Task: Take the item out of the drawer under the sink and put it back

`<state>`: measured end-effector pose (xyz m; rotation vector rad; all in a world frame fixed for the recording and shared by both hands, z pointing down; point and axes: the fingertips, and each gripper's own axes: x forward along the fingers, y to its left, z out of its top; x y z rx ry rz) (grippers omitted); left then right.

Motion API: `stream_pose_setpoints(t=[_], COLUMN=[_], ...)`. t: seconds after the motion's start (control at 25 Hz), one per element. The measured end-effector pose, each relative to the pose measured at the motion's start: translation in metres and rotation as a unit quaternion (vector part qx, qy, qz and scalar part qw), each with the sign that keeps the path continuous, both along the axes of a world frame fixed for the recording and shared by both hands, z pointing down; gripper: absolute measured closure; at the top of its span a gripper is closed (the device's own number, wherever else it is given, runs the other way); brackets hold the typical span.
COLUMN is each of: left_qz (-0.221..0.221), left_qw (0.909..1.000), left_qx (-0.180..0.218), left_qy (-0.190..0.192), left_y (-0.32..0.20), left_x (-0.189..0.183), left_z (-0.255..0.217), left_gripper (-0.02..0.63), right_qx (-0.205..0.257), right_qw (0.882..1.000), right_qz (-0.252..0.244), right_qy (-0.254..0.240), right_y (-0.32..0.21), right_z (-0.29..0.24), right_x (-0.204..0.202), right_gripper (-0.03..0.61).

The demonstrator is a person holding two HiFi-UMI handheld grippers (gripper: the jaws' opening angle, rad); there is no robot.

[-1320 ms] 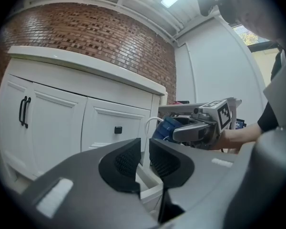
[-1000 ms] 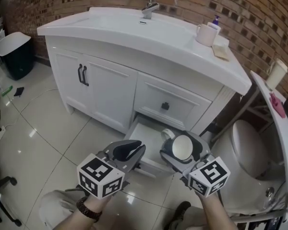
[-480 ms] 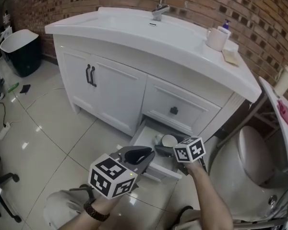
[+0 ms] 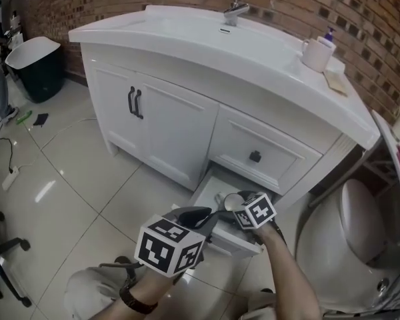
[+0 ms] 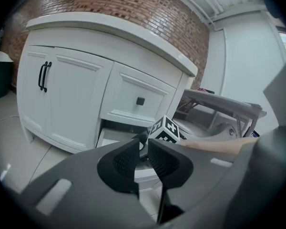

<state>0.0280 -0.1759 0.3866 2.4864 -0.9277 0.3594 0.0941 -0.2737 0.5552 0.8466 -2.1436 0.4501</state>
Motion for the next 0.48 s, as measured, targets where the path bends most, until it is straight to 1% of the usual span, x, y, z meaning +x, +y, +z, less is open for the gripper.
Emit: stream_pose_setpoints(t=[0.04, 0.16, 0.24, 0.32, 0.36, 0.4, 0.44, 0.48], left_qz=[0.006, 0.016, 0.019, 0.020, 0.020, 0.020, 0.019, 0.017], left_qw=[1.0000, 0.9998, 0.9997, 0.9994, 0.9992, 0.9990, 0.9986, 0.9979], left_qx=[0.001, 0.006, 0.016, 0.028, 0.033, 0.040, 0.049, 0.060], left_qy=[0.005, 0.008, 0.004, 0.000, 0.000, 0.002, 0.006, 0.015], left_y=[0.002, 0.005, 0.004, 0.004, 0.003, 0.003, 0.002, 0.001], left_x=[0.001, 0.004, 0.005, 0.006, 0.006, 0.006, 0.006, 0.006], left_z=[-0.003, -0.007, -0.009, -0.011, -0.012, -0.015, -0.018, -0.023], left_gripper=[0.555, 0.554, 0.554, 0.555, 0.555, 0.555, 0.555, 0.557], right_qx=[0.003, 0.025, 0.059, 0.112, 0.144, 0.176, 0.205, 0.230], right_qw=[1.000, 1.000, 0.998, 0.993, 0.988, 0.982, 0.974, 0.965], right_qz=[0.000, 0.005, 0.010, 0.005, -0.001, -0.009, -0.015, -0.019], right_qy=[0.007, -0.004, -0.017, -0.038, -0.053, -0.073, -0.097, -0.123], right_y=[0.003, 0.008, 0.012, 0.023, 0.032, 0.043, 0.055, 0.068], right_z=[-0.002, -0.023, -0.048, -0.080, -0.099, -0.119, -0.141, -0.163], right_x=[0.005, 0.015, 0.019, 0.020, 0.019, 0.017, 0.015, 0.013], right_gripper=[0.121, 0.121, 0.121, 0.141, 0.201, 0.283, 0.347, 0.393])
